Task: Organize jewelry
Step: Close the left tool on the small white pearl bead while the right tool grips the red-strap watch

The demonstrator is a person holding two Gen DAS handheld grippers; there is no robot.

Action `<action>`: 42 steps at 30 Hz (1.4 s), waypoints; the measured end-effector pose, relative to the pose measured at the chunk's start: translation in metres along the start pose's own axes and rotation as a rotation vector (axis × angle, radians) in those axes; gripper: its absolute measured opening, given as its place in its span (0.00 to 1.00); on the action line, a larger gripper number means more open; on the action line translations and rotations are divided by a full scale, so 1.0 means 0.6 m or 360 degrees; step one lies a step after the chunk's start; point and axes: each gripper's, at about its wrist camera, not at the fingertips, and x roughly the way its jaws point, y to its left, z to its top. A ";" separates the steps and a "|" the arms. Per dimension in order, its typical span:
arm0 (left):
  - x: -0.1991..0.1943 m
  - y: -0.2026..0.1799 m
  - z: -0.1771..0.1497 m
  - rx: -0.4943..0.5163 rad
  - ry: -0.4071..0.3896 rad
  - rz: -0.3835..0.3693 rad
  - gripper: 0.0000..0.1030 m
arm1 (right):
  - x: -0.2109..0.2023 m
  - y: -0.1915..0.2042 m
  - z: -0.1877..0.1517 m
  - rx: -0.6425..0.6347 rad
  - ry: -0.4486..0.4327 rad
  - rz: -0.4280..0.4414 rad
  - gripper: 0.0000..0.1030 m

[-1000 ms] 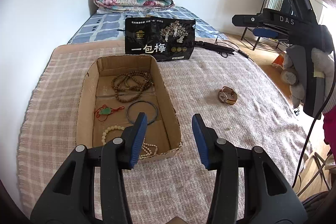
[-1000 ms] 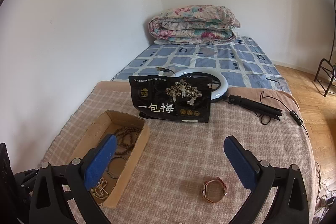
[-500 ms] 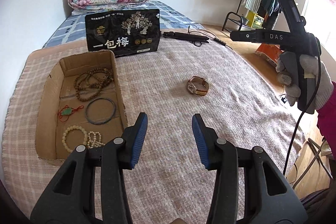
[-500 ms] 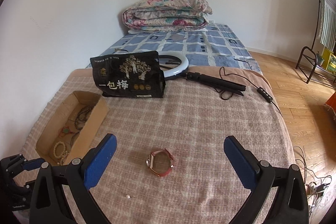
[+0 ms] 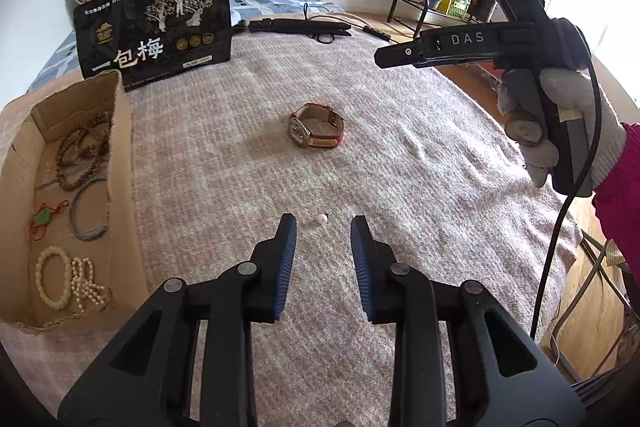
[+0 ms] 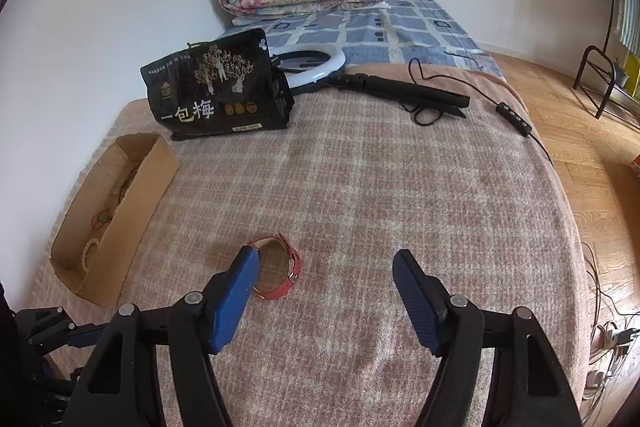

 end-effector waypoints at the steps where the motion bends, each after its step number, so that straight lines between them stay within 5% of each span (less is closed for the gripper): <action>1: 0.011 -0.003 0.000 0.0011 0.0012 0.0003 0.27 | 0.008 -0.002 -0.002 0.0001 0.0015 0.0012 0.64; 17: 0.107 -0.008 -0.004 0.0119 0.0112 0.0075 0.20 | 0.087 0.017 -0.005 -0.0044 0.0133 0.0094 0.42; 35: 0.114 -0.007 -0.005 0.0144 0.0108 0.0078 0.10 | 0.145 0.012 -0.006 0.0083 0.0210 0.0200 0.31; 42: 0.114 -0.007 -0.007 0.0144 0.0088 0.0081 0.06 | 0.168 0.015 -0.013 0.0109 0.0270 0.0208 0.19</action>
